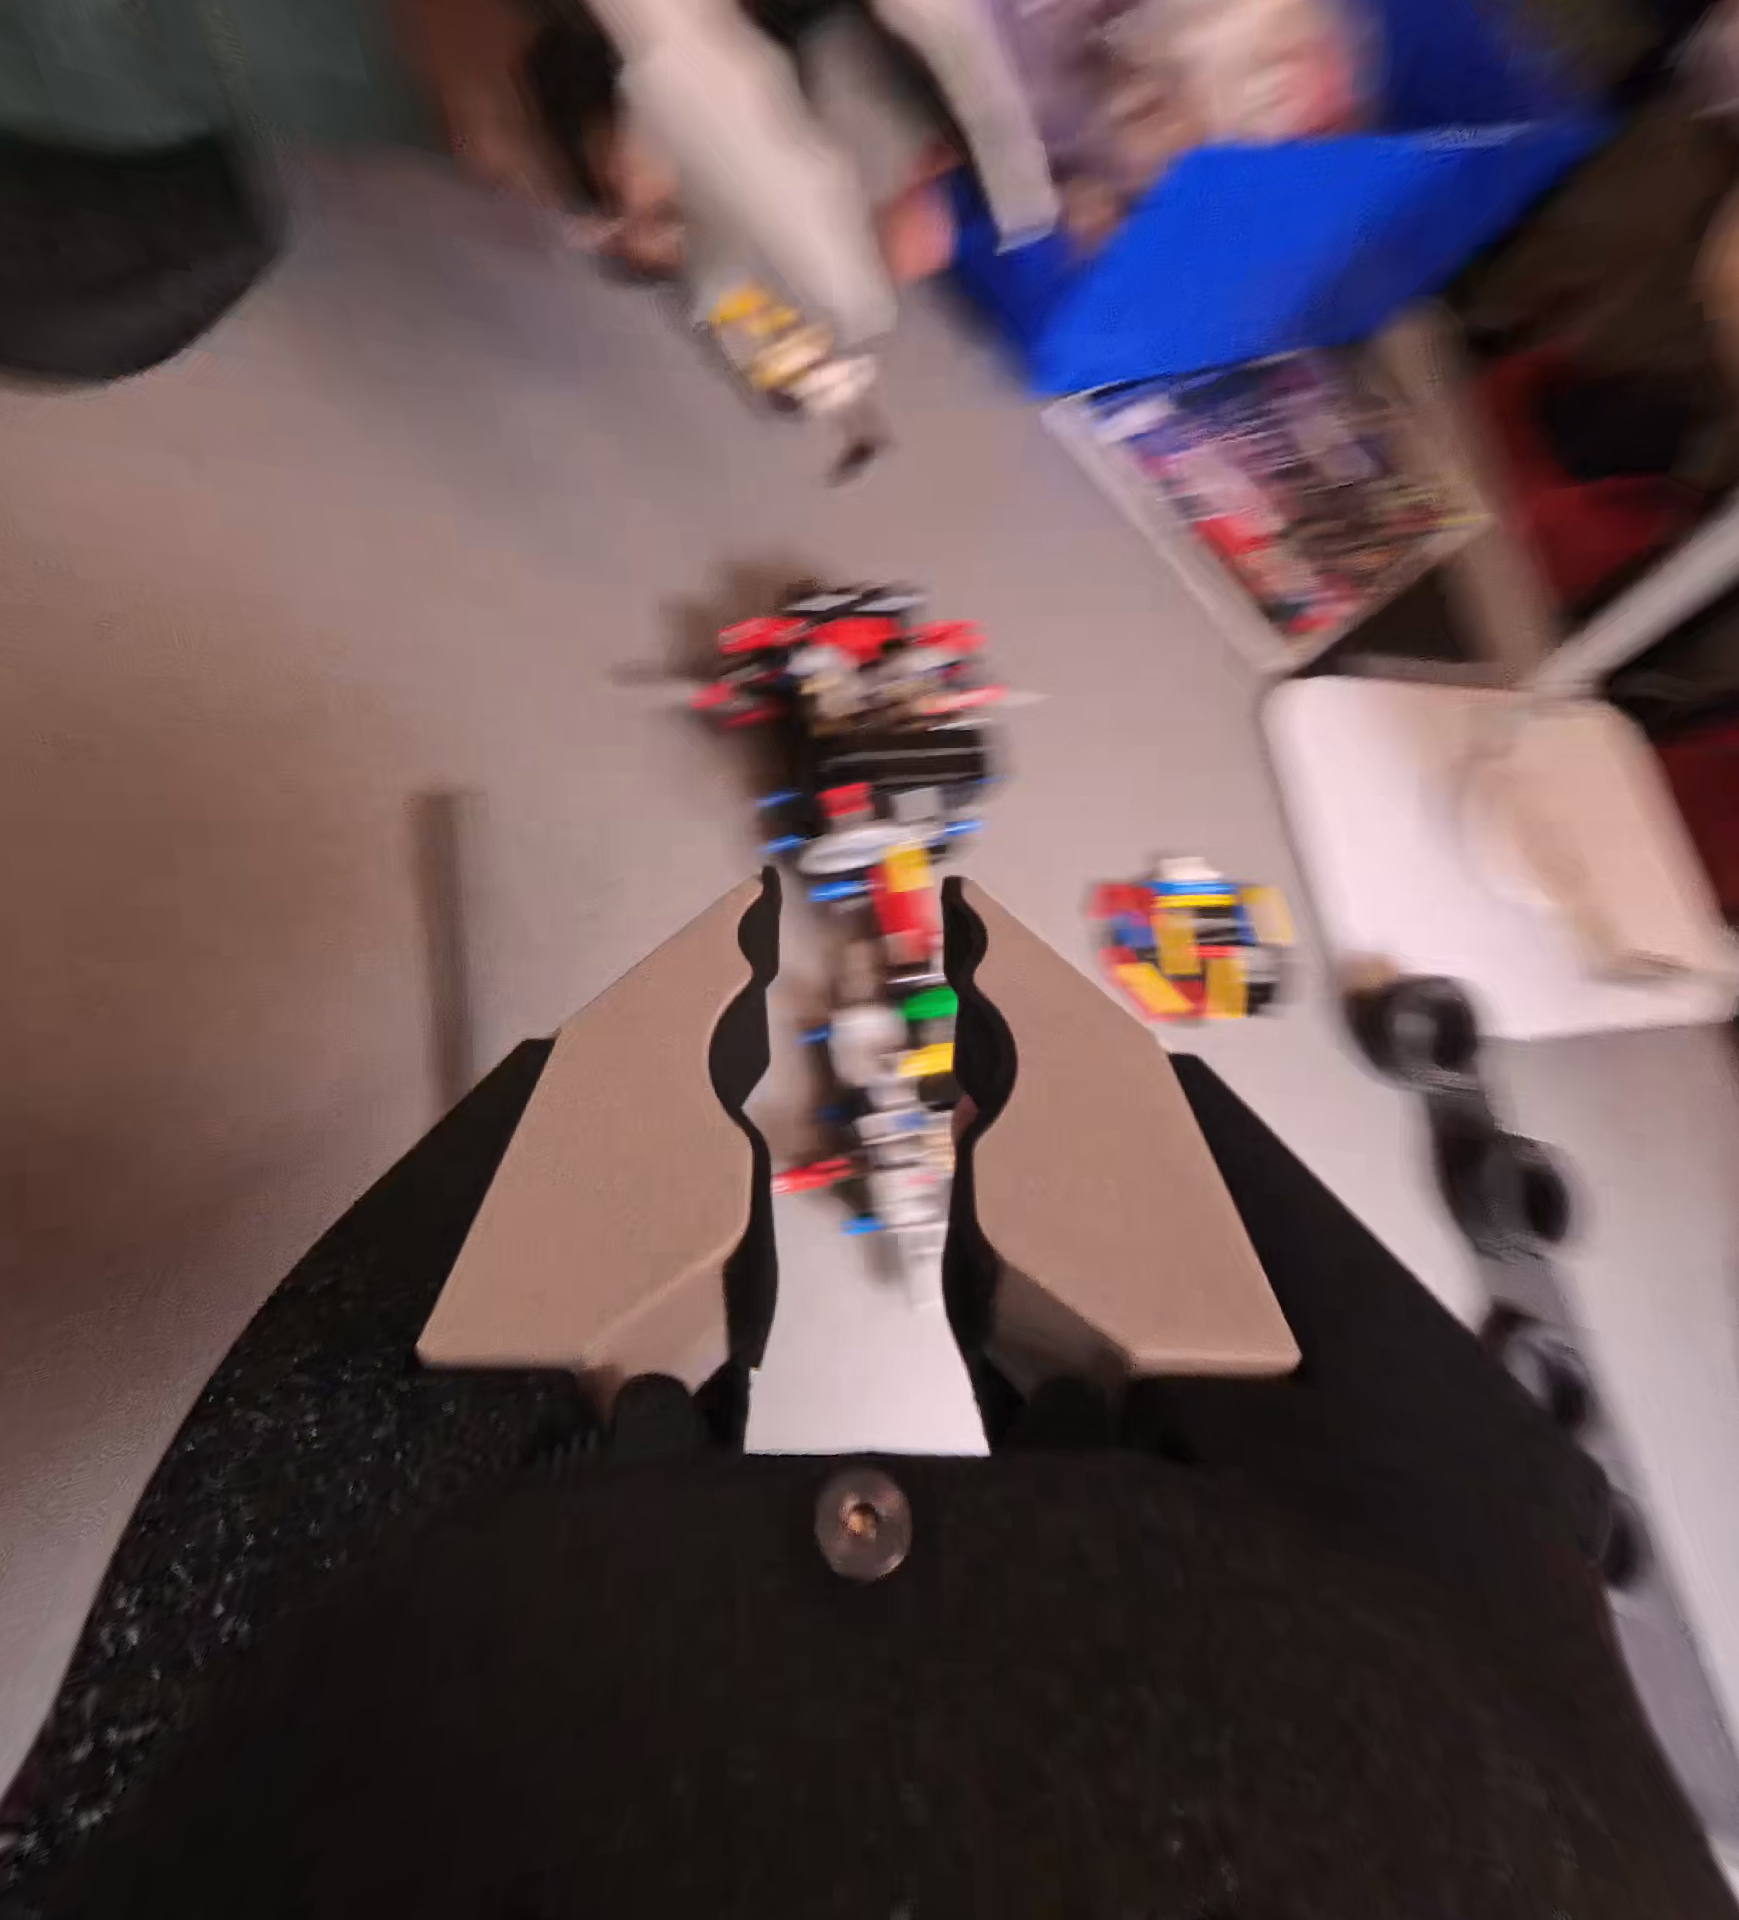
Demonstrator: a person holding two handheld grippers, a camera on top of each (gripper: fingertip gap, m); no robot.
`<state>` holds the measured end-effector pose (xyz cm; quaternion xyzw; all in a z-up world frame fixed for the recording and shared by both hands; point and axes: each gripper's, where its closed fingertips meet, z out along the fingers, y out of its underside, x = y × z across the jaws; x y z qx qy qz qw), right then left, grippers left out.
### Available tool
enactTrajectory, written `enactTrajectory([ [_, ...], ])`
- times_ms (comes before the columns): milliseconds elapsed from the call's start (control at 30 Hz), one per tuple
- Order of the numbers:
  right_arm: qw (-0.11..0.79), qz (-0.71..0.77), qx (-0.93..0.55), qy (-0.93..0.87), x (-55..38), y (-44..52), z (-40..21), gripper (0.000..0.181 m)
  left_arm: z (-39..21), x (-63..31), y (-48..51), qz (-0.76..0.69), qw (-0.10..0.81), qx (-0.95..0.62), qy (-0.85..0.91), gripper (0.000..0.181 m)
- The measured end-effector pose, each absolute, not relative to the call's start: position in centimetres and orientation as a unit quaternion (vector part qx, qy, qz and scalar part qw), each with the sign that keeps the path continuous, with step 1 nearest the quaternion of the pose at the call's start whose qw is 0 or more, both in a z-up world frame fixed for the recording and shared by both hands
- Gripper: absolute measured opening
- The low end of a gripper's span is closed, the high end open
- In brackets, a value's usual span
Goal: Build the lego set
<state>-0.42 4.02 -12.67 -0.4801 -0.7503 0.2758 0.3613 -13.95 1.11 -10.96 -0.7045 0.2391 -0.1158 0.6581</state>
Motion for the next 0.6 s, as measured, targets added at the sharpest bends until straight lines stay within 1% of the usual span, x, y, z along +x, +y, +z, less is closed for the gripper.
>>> enactTrajectory([
  [33, 0.412, 0.270, -0.496, -0.715, -1.3, 7.1, -10.6, 0.027, -10.8, -14.4, 1.3, -0.112, 0.664, -0.704, 0.226, 0.042],
  [133, 0.534, 0.240, -0.563, -0.583, -2.6, 17.7, -5.6, 0.025, -10.2, -15.8, 1.9, -0.086, 0.680, -0.703, 0.193, 0.041],
  [200, 0.569, 0.228, -0.612, -0.500, -2.2, 24.2, -4.2, 0.025, -9.6, -16.9, 2.5, -0.065, 0.688, -0.702, 0.170, 0.038],
  [300, 0.571, 0.231, -0.677, -0.404, -1.5, 31.3, -4.4, 0.027, -8.1, -18.6, 4.2, -0.043, 0.696, -0.704, 0.132, 0.034],
  [367, 0.561, 0.249, -0.707, -0.350, -1.4, 34.1, -5.0, 0.033, -6.7, -19.7, 6.2, -0.030, 0.699, -0.706, 0.107, 0.033],
  [467, 0.552, 0.300, -0.723, -0.286, -2.0, 35.4, -5.4, 0.034, -4.5, -20.7, 10.5, -0.014, 0.700, -0.710, 0.078, 0.032],
  [600, 0.543, 0.354, -0.714, -0.263, -3.9, 35.2, -5.3, 0.028, -2.0, -22.9, 17.3, 0.001, 0.695, -0.719, 0.032, 0.035],
])
